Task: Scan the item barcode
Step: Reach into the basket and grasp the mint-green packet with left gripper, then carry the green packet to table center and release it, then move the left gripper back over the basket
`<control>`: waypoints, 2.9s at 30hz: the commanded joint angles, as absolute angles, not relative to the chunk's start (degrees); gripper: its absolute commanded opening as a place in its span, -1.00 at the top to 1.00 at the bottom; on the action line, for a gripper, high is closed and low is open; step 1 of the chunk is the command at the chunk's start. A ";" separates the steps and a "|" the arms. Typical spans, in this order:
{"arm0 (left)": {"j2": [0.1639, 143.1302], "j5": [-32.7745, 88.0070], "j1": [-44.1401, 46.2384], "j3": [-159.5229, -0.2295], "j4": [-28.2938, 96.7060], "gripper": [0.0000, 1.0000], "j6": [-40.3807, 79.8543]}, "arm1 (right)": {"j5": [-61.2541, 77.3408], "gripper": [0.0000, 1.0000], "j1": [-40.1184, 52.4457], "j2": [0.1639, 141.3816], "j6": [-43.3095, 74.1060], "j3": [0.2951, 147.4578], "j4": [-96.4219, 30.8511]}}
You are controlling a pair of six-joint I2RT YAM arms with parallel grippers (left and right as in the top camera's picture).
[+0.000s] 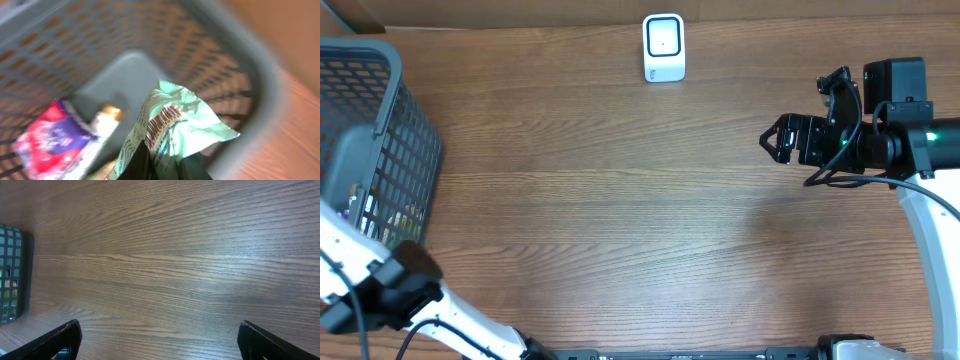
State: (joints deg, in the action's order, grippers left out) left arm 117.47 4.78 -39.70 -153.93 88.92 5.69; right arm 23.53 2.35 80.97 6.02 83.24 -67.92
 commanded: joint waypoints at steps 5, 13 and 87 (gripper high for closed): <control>113.86 7.11 -18.83 -159.63 96.79 0.92 12.73 | 22.57 -1.00 2.57 80.82 6.22 84.71 -66.28; 116.71 -1.41 2.17 -149.95 96.71 0.92 23.77 | 22.55 -1.00 2.57 80.82 6.20 84.71 -66.32; 120.79 4.34 12.62 -162.52 96.82 -0.07 22.98 | 21.47 -1.00 2.57 80.82 6.20 84.71 -66.70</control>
State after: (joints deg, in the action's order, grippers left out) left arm 132.07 7.22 18.68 -159.70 96.38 24.82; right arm 22.02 2.35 80.97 6.00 83.24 -66.92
